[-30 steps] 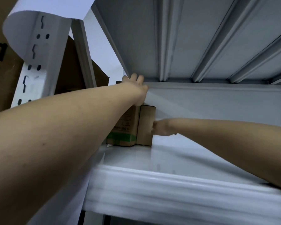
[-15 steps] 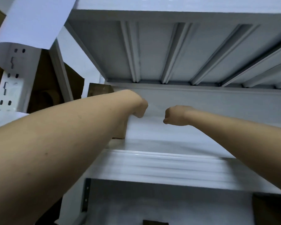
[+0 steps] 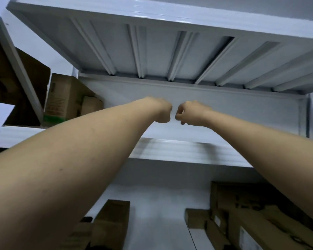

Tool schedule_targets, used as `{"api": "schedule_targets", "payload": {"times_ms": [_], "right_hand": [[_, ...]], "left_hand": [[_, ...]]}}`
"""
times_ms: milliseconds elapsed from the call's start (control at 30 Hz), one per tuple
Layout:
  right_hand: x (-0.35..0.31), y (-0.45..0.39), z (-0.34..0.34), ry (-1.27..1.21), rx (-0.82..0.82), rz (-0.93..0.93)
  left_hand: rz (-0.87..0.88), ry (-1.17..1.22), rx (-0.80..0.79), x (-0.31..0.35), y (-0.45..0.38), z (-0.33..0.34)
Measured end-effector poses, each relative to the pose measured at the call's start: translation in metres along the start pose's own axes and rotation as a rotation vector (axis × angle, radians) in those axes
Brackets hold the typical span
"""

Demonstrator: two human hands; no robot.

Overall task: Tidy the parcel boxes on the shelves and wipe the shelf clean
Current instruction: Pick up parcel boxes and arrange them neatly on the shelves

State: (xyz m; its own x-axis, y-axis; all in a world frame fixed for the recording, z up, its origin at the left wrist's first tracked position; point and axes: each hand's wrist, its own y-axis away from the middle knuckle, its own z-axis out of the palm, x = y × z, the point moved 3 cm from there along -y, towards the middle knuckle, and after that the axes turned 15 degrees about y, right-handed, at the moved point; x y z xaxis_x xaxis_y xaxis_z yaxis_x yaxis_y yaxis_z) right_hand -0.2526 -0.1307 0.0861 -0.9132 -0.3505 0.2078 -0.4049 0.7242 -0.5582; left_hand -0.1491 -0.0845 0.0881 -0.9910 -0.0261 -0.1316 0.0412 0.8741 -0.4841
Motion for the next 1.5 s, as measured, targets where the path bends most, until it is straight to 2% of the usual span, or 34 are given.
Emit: {"api": "schedule_targets", "payload": {"times_ms": [200,433,767,833,1000,1267,1400,1500], "right_hand": [[0.031,0.040,-0.007,-0.032,0.022,0.020],[0.049,0.091,0.003,-0.089,0.190,0.135],[0.042,0.174,0.046,-0.253,0.375,0.197],[0.043,0.189,0.060,-0.243,0.394,0.220],[0.051,0.219,0.102,-0.230,0.289,0.278],[0.098,0.257,0.174,-0.099,-0.095,0.418],[0.137,0.276,0.198,-0.038,-0.185,0.493],[0.176,0.286,0.215,-0.045,-0.224,0.535]], "left_hand": [[-0.001,0.104,0.027,0.043,0.014,-0.004],[0.005,0.355,0.257,0.076,0.041,0.018],[0.153,0.567,0.474,0.106,0.105,0.073],[0.182,0.602,0.467,0.111,0.114,0.092],[0.097,0.776,0.275,0.127,0.124,0.146],[-0.060,0.985,-0.181,0.184,0.130,0.217],[-0.070,1.030,-0.321,0.225,0.127,0.232],[-0.162,1.124,-0.469,0.260,0.121,0.248]]}}
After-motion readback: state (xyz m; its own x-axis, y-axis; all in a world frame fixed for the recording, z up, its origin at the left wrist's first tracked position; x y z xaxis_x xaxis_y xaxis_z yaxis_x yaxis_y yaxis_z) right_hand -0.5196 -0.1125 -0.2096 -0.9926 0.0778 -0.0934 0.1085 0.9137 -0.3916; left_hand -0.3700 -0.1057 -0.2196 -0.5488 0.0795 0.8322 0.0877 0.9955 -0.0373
